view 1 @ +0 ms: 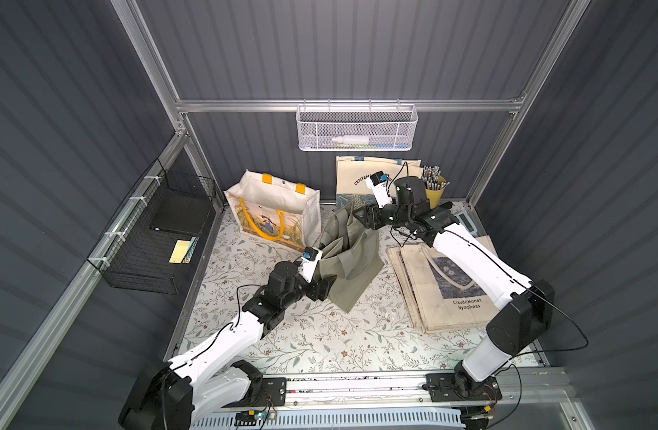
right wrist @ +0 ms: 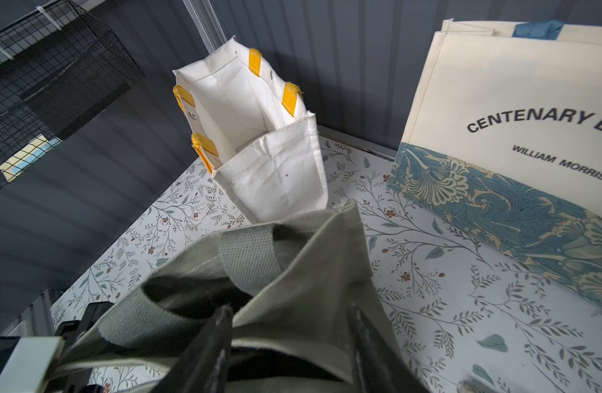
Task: Put away the canvas bag
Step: Pick up the canvas bag from the center of the board.
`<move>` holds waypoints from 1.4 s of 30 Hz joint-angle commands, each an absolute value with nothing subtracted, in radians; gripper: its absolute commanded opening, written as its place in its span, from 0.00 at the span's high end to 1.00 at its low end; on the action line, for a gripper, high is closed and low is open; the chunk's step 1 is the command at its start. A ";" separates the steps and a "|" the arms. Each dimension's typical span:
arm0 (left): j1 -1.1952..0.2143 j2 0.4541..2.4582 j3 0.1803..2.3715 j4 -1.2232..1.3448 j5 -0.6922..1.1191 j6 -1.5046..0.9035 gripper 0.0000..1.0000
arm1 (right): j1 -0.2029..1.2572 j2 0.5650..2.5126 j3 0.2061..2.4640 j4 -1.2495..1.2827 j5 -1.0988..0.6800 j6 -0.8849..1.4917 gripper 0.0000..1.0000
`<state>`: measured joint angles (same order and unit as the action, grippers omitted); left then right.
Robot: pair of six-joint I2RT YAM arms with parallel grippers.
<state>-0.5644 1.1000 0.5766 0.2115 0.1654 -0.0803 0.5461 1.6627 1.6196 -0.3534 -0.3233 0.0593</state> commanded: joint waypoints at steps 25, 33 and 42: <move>-0.293 1.209 0.884 -0.256 0.800 0.290 1.00 | 0.402 1.269 1.132 -0.197 -0.598 -0.240 0.41; -0.272 1.199 0.907 -0.354 0.803 0.368 1.00 | 0.402 1.241 1.110 -0.226 -0.774 -0.464 0.36; -0.273 1.222 0.989 -0.466 0.788 0.464 1.00 | 0.614 1.276 1.219 -0.393 -0.432 -0.800 0.31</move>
